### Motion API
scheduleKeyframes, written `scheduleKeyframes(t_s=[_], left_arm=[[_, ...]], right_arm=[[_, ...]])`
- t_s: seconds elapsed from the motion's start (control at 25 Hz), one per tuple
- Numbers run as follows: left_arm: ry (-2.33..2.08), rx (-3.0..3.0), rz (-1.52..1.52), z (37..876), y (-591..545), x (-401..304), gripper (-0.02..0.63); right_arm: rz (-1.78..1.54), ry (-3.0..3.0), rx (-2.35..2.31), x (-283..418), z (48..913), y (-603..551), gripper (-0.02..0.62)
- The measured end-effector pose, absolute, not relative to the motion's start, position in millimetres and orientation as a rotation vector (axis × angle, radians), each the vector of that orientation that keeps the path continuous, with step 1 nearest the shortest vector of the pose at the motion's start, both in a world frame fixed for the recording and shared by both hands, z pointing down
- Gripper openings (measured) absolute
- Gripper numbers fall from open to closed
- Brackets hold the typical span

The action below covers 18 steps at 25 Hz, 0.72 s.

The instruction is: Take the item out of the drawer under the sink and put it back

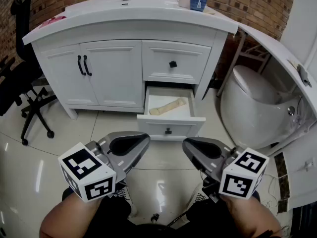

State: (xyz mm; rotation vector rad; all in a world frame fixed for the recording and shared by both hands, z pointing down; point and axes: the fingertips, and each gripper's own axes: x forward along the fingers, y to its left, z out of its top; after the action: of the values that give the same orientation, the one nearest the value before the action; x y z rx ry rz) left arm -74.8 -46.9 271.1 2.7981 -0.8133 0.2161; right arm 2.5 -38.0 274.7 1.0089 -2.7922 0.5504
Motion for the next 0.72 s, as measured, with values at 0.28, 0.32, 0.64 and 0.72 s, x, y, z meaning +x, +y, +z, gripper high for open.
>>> scheduleKeyframes(t_s=[0.28, 0.32, 0.64, 0.72], left_arm=[[-0.780, 2.800, 0.212, 272.4, -69.1, -71.5, 0.006], [-0.788, 2.799, 0.215, 273.3, -75.7, -72.0, 0.006], [-0.890, 2.783, 0.284, 289.9, -144.9, -72.6, 0.006], [-0.906, 2.776, 0.322, 299.9, -164.7, -68.9, 0.006]], right_arm=[[0.592, -2.827, 1.008, 6.4, 270.5, -59.2, 0.003], [0.584, -2.822, 1.008, 6.7, 272.0, -64.4, 0.003], [0.522, -2.675, 1.078, 31.3, 317.2, -125.4, 0.003], [0.542, -2.657, 1.105, 40.6, 327.4, -143.4, 0.003]])
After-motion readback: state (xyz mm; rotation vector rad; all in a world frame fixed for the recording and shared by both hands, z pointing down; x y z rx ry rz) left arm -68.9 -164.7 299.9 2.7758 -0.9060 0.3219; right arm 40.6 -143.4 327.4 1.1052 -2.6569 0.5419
